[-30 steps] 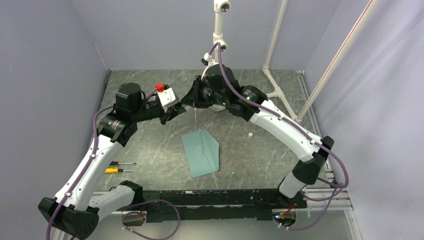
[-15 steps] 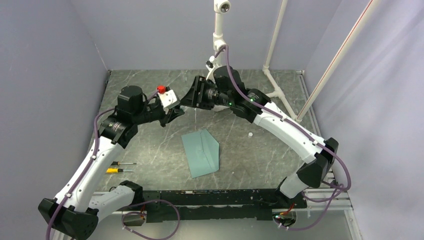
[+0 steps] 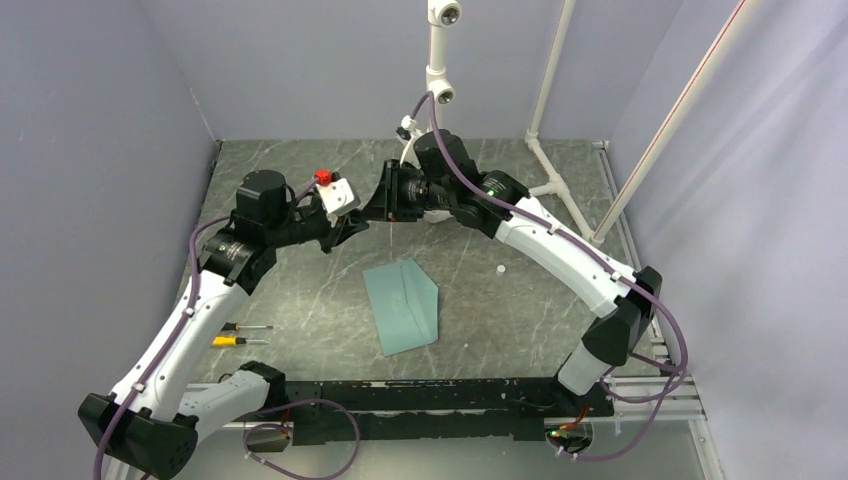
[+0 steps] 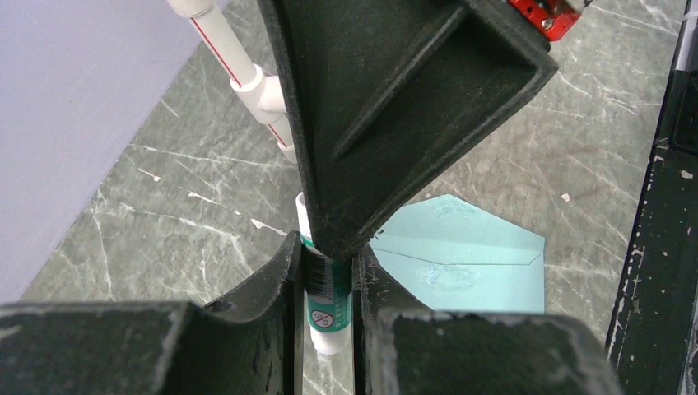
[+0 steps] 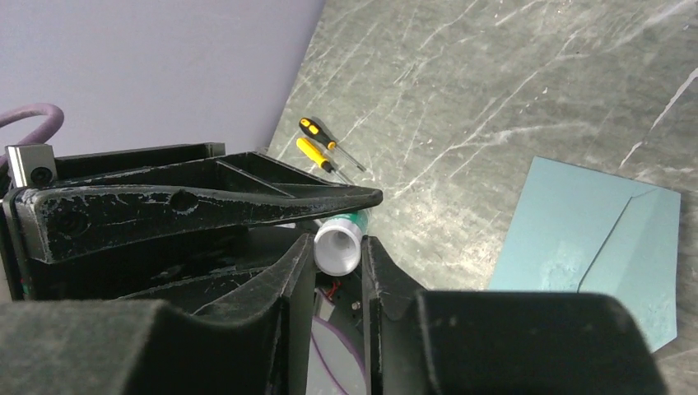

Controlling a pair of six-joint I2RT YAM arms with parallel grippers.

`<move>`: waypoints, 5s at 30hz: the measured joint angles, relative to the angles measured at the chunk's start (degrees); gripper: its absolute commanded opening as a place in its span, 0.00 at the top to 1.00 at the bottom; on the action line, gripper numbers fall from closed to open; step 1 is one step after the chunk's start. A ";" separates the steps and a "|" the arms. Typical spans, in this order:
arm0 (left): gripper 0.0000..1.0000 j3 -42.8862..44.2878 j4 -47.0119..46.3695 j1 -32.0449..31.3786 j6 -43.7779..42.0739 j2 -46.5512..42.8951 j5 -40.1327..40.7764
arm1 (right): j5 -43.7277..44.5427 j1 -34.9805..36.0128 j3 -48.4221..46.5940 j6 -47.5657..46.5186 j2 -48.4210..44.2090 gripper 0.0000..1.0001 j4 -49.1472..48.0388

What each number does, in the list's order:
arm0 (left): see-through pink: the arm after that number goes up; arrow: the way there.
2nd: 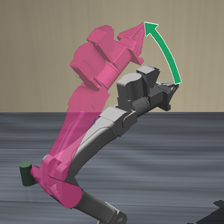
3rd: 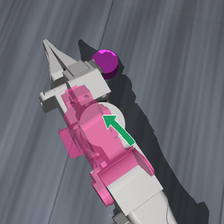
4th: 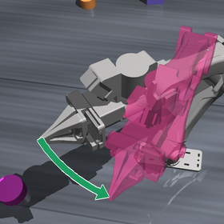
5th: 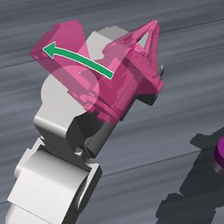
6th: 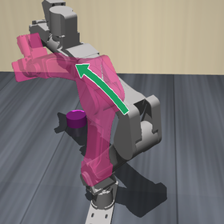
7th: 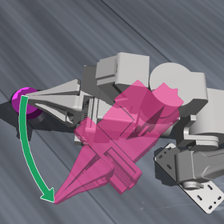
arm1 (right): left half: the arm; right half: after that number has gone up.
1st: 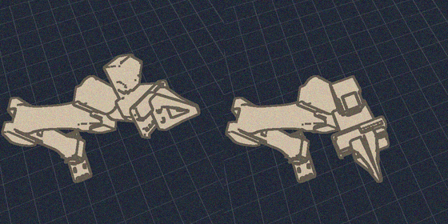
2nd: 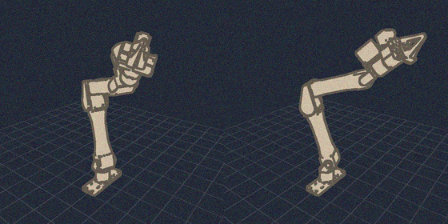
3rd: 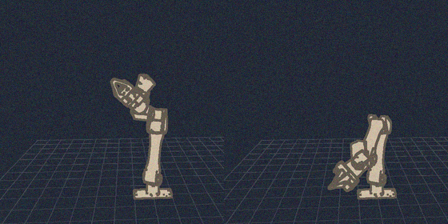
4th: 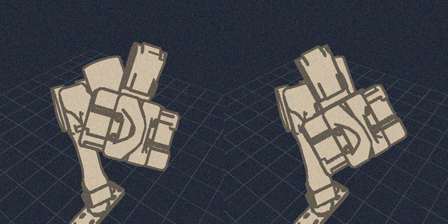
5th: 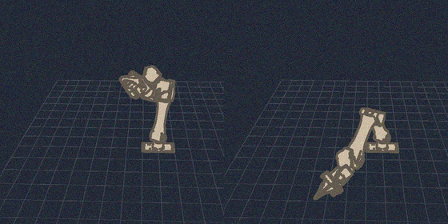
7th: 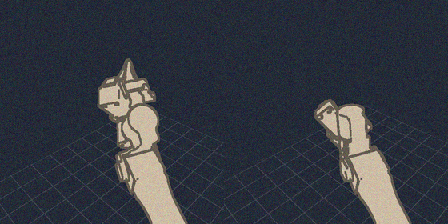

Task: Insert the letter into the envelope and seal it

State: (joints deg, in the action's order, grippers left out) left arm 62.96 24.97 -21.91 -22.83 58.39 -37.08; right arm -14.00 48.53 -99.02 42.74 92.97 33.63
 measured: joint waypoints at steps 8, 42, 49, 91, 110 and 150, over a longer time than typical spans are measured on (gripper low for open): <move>0.50 0.00 -0.15 0.15 0.48 -0.13 0.31 | 0.02 0.04 -1.38 -1.31 0.79 0.90 0.98; 0.51 10.99 1.18 0.09 34.21 6.27 -5.38 | -29.59 -14.38 12.76 4.31 -11.67 0.89 -21.92; 0.50 10.99 1.22 0.09 33.77 6.12 -8.76 | -31.61 -14.45 12.76 4.66 -11.52 0.89 -22.43; 0.98 12.20 0.61 0.09 32.06 11.34 -15.43 | -28.28 -13.27 14.43 6.54 -9.60 0.54 -21.92; 0.98 14.75 4.70 0.15 24.94 12.44 -19.71 | -26.51 -10.88 13.81 4.74 -9.27 0.69 -18.49; 0.83 -21.49 -10.21 0.09 61.46 3.54 5.46 | 25.73 9.16 39.43 -18.38 -15.54 1.00 -19.19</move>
State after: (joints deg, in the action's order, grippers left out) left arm 41.47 14.76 -21.82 38.63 61.93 -31.62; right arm 11.73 57.69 -59.59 24.36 77.43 14.44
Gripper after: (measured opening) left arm 0.296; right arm 0.272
